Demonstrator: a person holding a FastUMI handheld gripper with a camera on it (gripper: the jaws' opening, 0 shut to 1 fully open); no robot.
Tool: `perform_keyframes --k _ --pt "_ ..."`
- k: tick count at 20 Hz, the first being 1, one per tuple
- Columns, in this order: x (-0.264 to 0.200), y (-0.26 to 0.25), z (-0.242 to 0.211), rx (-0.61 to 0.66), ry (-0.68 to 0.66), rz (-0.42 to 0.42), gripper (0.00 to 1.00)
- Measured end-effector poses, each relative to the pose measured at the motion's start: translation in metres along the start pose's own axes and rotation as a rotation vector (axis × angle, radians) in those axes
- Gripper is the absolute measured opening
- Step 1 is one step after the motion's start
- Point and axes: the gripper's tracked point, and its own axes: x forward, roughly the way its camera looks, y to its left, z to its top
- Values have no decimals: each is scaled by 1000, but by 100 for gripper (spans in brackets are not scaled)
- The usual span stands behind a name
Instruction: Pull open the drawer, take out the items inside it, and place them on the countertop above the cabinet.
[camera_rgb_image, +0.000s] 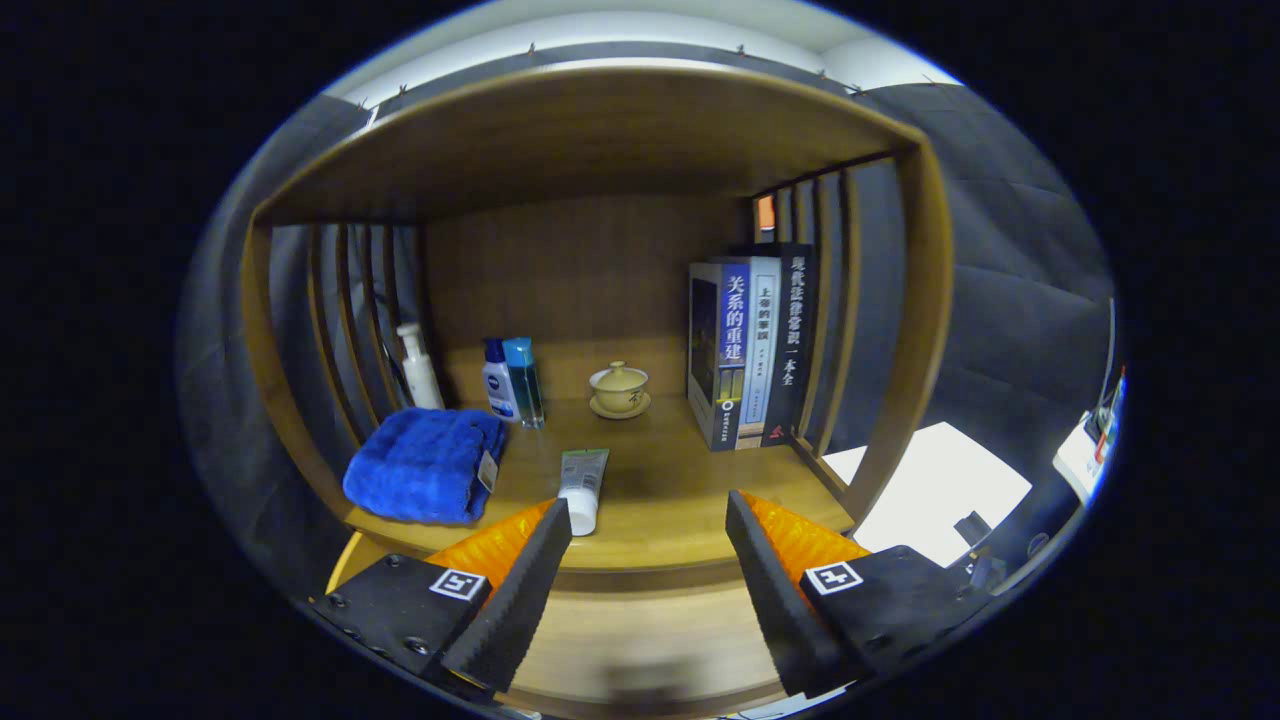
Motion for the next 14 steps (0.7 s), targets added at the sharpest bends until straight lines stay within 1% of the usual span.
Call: perform_keyframes --k 4,8,11,14 --pt "-42 -14 -13 32 -91 0 100" --pt "-76 -33 -30 39 -184 -28 99" --pt "-92 -43 -62 33 -181 -43 99" --pt "-99 -54 -97 33 -178 -73 99"
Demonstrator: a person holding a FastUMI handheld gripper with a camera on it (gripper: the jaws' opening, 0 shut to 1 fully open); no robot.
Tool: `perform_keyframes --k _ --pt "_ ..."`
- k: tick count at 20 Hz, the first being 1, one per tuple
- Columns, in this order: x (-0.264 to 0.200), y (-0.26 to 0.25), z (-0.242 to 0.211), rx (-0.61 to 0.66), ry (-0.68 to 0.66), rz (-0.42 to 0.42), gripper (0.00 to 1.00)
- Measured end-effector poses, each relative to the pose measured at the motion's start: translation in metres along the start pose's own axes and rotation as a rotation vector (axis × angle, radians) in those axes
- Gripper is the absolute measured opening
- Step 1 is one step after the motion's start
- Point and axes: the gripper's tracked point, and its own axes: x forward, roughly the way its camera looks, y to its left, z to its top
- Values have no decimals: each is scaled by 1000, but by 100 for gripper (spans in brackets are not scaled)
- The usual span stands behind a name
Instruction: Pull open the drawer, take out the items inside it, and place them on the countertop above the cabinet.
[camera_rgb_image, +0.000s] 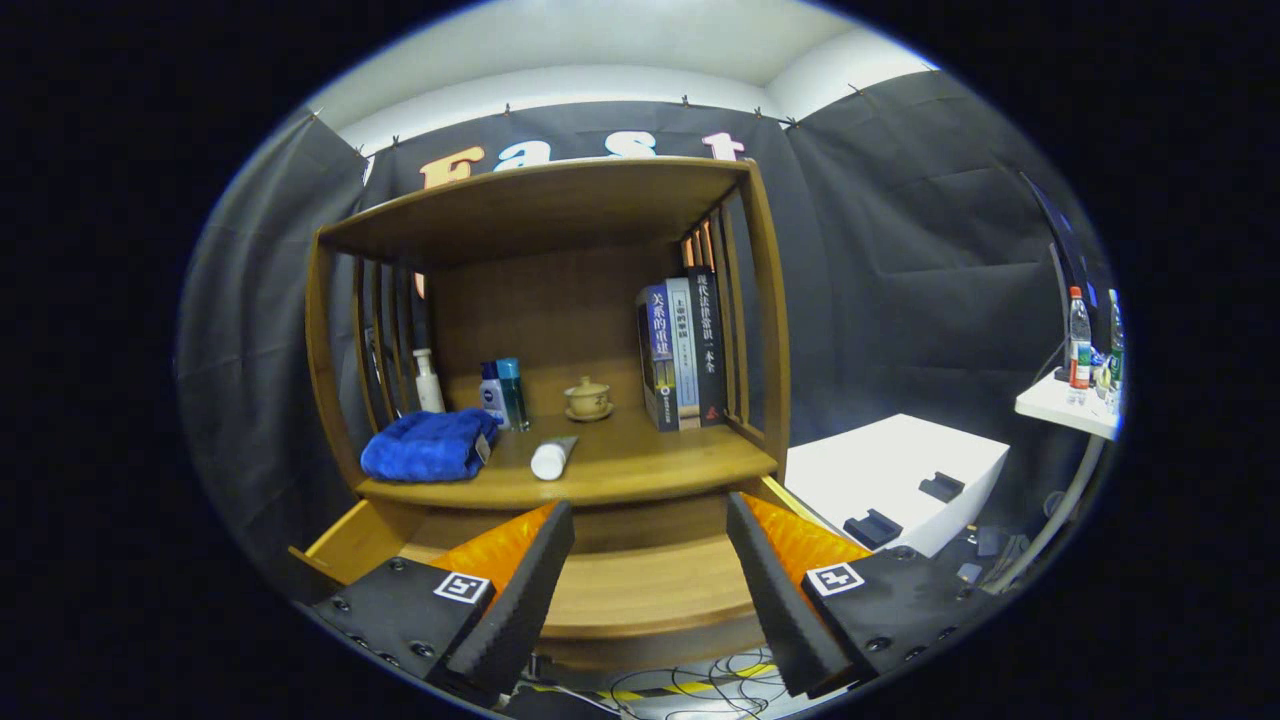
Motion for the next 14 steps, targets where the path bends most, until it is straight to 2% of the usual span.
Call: perform_keyframes --k 9,14 --pt "-24 -20 -73 3 61 -47 98" --pt "-18 -21 -104 -18 110 -52 98"
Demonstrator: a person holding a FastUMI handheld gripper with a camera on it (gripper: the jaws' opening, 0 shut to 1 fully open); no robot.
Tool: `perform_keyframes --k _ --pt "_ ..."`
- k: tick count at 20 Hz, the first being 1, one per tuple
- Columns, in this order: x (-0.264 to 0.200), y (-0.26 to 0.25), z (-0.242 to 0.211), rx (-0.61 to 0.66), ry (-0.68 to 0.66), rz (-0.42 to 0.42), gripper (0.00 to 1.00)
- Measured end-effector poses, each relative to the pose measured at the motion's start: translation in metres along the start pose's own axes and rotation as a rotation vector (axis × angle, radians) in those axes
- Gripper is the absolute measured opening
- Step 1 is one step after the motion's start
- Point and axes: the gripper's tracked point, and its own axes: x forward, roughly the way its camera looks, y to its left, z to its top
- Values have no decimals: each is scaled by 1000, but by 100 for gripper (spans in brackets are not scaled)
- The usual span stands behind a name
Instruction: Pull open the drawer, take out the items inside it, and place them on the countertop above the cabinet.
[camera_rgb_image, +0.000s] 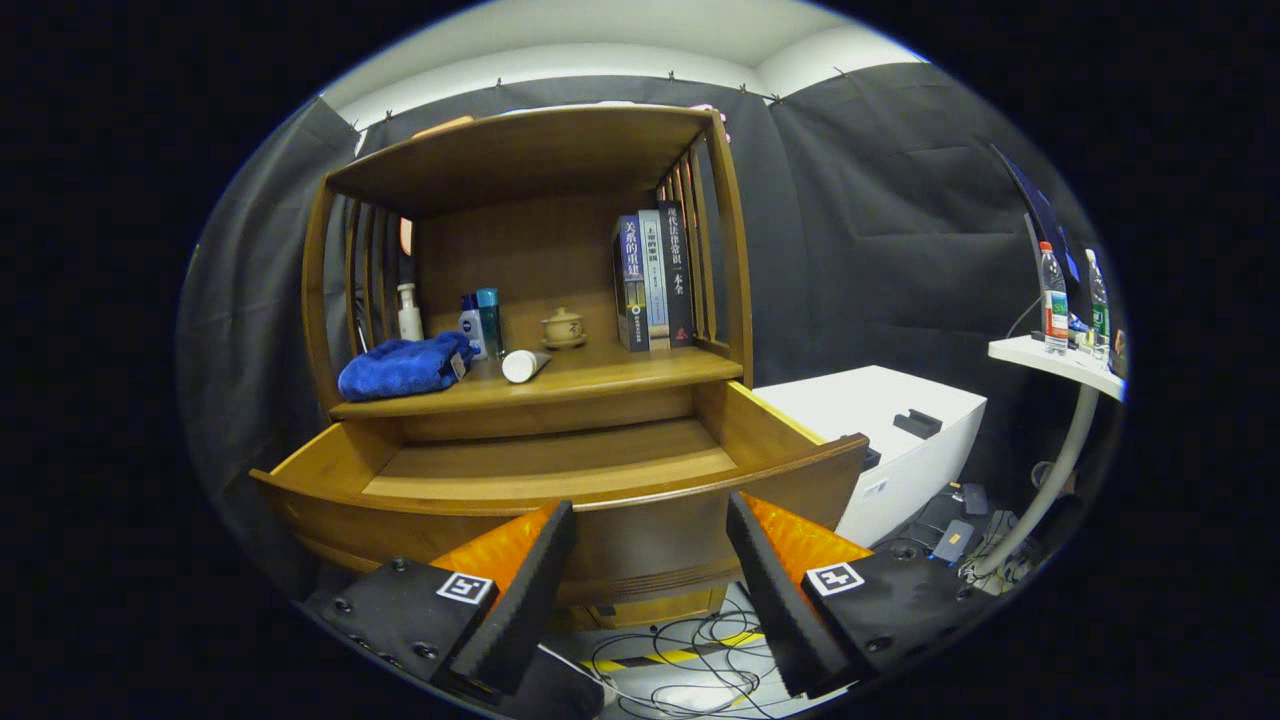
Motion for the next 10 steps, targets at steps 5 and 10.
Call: perform_keyframes --k 5,10 --pt "2 4 -4 35 5 35 97" --pt "19 3 4 15 -4 15 97"
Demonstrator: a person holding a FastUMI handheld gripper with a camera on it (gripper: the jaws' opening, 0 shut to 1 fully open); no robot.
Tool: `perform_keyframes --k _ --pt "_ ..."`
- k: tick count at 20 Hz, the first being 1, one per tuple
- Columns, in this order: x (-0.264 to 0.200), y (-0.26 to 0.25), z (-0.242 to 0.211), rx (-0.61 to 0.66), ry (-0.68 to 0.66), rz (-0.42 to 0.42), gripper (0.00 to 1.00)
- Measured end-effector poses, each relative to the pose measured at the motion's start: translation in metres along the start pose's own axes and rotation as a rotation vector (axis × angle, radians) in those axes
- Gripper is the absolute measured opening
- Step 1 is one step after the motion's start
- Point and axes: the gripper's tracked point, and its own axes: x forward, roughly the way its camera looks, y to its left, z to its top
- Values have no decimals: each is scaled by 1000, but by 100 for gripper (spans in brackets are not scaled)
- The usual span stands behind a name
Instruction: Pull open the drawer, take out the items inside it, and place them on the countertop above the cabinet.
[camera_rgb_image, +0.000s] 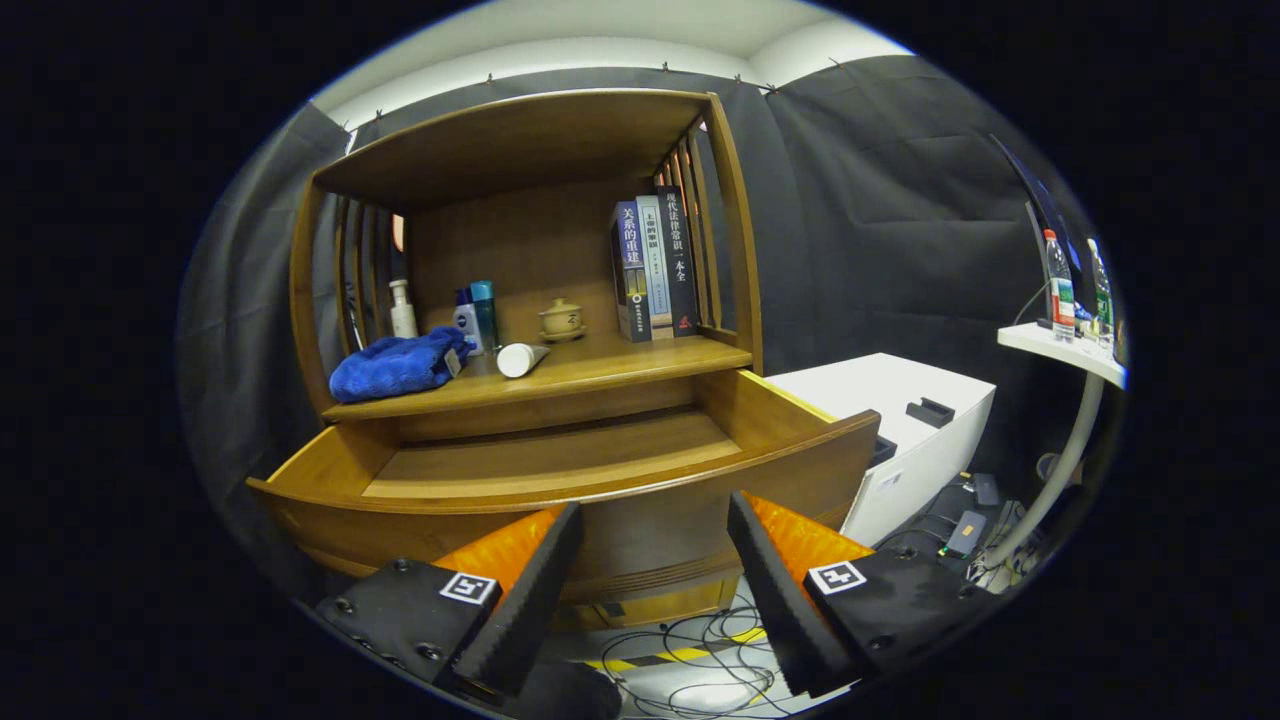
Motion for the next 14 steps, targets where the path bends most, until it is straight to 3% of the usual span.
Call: perform_keyframes --k 14 --pt "90 21 24 -13 16 -2 97"
